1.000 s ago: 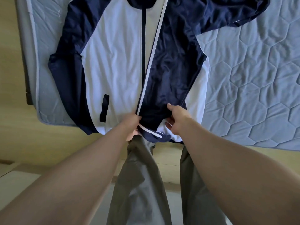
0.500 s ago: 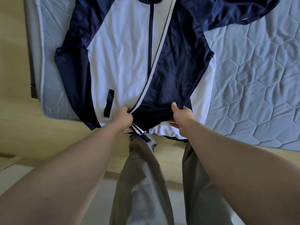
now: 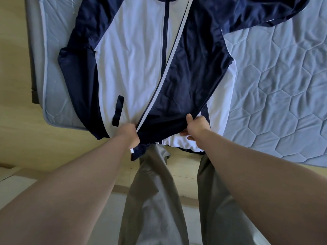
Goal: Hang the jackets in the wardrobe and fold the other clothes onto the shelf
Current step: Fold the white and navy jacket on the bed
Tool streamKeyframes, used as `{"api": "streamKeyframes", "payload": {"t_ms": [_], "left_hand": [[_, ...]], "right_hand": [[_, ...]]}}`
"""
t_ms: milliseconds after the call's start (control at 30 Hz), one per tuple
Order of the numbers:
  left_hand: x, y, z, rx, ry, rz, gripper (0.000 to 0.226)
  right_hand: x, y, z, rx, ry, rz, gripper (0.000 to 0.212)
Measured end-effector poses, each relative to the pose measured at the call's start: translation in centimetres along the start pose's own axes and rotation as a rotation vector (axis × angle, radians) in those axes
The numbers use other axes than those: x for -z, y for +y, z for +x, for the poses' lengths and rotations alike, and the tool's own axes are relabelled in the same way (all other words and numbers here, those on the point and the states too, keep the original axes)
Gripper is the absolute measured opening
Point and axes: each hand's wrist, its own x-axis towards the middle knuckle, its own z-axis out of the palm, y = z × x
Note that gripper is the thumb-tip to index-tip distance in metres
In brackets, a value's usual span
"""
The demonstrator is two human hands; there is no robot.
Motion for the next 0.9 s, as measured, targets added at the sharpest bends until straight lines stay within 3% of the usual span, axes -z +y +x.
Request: {"api": "streamKeyframes", "payload": {"t_ms": [200, 467, 567, 633, 700, 800, 900], "left_hand": [[-0.6, -0.4, 0.3, 0.139, -0.045, -0.108, 0.022], [3.3, 4.0, 0.0, 0.089, 0.150, -0.041, 0.008], [7.2, 8.0, 1.1, 0.013, 0.256, -0.116, 0.021], [10.4, 11.3, 2.5, -0.079, 0.328, -0.216, 0.013], [13.8, 15.1, 4.0, -0.159, 0.364, -0.348, 0.010], [18.0, 20.3, 6.0, -0.223, 0.441, -0.527, 0.030], [20.5, 23.8, 8.0, -0.211, 0.478, -0.558, 0.028]], "right_hand": [[-0.1, 0.0, 0.1, 0.023, 0.024, 0.000, 0.034], [2.0, -2.0, 0.3, 0.036, 0.065, -0.204, 0.018], [4.3, -4.1, 0.9, 0.044, 0.154, -0.117, 0.029], [6.0, -5.9, 1.9, 0.075, 0.205, -0.024, 0.038], [7.6, -7.7, 3.2, 0.141, 0.233, 0.070, 0.036], [9.3, -10.3, 4.7, 0.225, 0.265, 0.219, 0.025], [10.2, -12.0, 6.0, 0.210, 0.284, 0.287, 0.026]]}}
